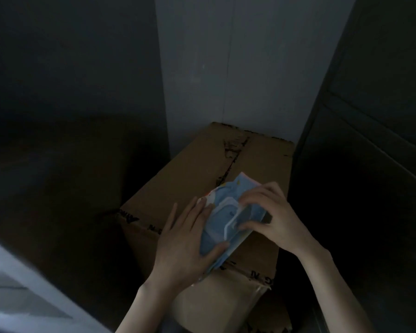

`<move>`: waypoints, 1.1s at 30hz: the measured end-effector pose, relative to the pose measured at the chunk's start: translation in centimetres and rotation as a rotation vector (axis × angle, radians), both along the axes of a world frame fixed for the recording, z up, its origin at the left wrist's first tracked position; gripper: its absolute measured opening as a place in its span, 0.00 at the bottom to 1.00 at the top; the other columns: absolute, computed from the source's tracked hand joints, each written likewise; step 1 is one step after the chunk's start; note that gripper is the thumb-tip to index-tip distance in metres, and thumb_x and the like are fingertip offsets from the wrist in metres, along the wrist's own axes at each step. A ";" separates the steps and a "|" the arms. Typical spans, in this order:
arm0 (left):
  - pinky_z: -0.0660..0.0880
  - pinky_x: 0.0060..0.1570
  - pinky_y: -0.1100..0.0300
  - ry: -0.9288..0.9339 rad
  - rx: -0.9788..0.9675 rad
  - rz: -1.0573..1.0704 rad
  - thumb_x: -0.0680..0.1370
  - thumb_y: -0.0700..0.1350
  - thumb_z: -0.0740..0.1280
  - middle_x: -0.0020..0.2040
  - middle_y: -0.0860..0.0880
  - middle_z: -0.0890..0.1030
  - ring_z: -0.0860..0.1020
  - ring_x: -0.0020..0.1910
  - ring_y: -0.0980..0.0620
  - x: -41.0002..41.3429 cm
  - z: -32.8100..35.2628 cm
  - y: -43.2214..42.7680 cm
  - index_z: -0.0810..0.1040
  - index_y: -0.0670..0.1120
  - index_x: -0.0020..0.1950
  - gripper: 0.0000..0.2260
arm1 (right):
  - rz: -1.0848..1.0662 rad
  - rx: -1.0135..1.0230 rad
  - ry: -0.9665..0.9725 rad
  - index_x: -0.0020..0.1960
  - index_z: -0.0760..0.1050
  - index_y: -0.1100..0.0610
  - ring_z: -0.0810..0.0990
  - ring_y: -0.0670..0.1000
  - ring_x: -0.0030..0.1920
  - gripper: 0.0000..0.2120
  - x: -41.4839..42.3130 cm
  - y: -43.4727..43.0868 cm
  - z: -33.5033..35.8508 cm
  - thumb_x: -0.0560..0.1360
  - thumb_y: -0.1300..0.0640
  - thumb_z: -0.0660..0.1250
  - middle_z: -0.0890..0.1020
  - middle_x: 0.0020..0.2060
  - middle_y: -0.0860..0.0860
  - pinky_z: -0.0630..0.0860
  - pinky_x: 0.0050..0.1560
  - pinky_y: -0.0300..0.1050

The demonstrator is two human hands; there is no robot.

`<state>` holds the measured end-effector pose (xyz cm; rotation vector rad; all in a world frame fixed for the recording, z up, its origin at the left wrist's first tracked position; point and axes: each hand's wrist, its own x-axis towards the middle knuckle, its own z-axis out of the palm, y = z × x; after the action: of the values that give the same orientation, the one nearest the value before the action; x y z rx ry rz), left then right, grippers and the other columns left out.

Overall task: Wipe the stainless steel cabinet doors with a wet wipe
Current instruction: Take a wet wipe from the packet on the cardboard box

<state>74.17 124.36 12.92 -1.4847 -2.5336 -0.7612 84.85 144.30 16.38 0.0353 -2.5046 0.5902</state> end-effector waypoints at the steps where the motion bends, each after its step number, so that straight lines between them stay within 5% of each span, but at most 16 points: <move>1: 0.35 0.74 0.60 -0.008 0.005 -0.017 0.73 0.74 0.45 0.78 0.58 0.55 0.47 0.77 0.63 -0.1 0.2 0.0 0.59 0.53 0.78 0.40 | 0.000 0.021 0.045 0.46 0.79 0.51 0.70 0.46 0.54 0.13 0.7 0.2 0.1 0.69 0.42 0.69 0.79 0.46 0.41 0.67 0.55 0.35; 7: 0.31 0.72 0.62 -0.025 -0.003 0.028 0.72 0.73 0.38 0.78 0.57 0.56 0.44 0.75 0.66 0.1 0.4 0.3 0.60 0.53 0.78 0.41 | 0.007 -0.139 -0.198 0.34 0.79 0.56 0.77 0.42 0.40 0.25 2.9 0.0 0.1 0.75 0.39 0.58 0.80 0.32 0.45 0.73 0.41 0.39; 11: 0.28 0.71 0.60 0.016 -0.073 0.052 0.70 0.76 0.39 0.79 0.57 0.52 0.41 0.75 0.63 0.5 -0.1 0.5 0.56 0.52 0.79 0.44 | -0.151 -0.022 -0.253 0.45 0.81 0.51 0.77 0.40 0.41 0.02 1.7 -0.3 0.1 0.73 0.54 0.70 0.80 0.39 0.42 0.75 0.41 0.41; 16: 0.28 0.71 0.58 0.015 -0.062 0.092 0.70 0.77 0.42 0.79 0.57 0.53 0.42 0.76 0.63 0.7 -0.5 0.6 0.57 0.52 0.79 0.44 | -0.149 0.079 -0.424 0.54 0.80 0.46 0.74 0.42 0.50 0.09 -1.2 -0.6 1.5 0.75 0.51 0.68 0.74 0.50 0.42 0.75 0.48 0.46; 20: 0.38 0.74 0.53 -0.028 0.001 0.090 0.71 0.75 0.48 0.78 0.55 0.59 0.50 0.77 0.59 0.8 -0.5 0.6 0.64 0.50 0.77 0.41 | -0.112 0.190 -0.569 0.57 0.79 0.45 0.69 0.40 0.53 0.11 -2.6 0.0 2.6 0.76 0.47 0.65 0.71 0.51 0.40 0.67 0.46 0.37; 25: 0.37 0.75 0.53 -0.019 -0.006 0.072 0.71 0.75 0.46 0.78 0.58 0.55 0.47 0.77 0.60 0.7 -0.5 0.5 0.61 0.52 0.78 0.42 | -0.145 0.192 -0.554 0.54 0.81 0.48 0.68 0.43 0.54 0.11 -3.2 -0.6 2.1 0.75 0.45 0.66 0.72 0.49 0.43 0.63 0.46 0.37; 33: 0.28 0.69 0.64 -0.081 0.057 0.052 0.67 0.78 0.47 0.73 0.67 0.47 0.38 0.72 0.70 0.1 -0.3 0.6 0.58 0.57 0.77 0.43 | -0.090 -0.080 -0.362 0.41 0.78 0.56 0.75 0.44 0.44 0.03 -3.2 -2.0 0.5 0.73 0.60 0.70 0.74 0.43 0.45 0.73 0.47 0.42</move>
<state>74.29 124.95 12.62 -1.3919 -2.5739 -0.8951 81.69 142.34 16.92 -0.2331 -2.8085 0.7110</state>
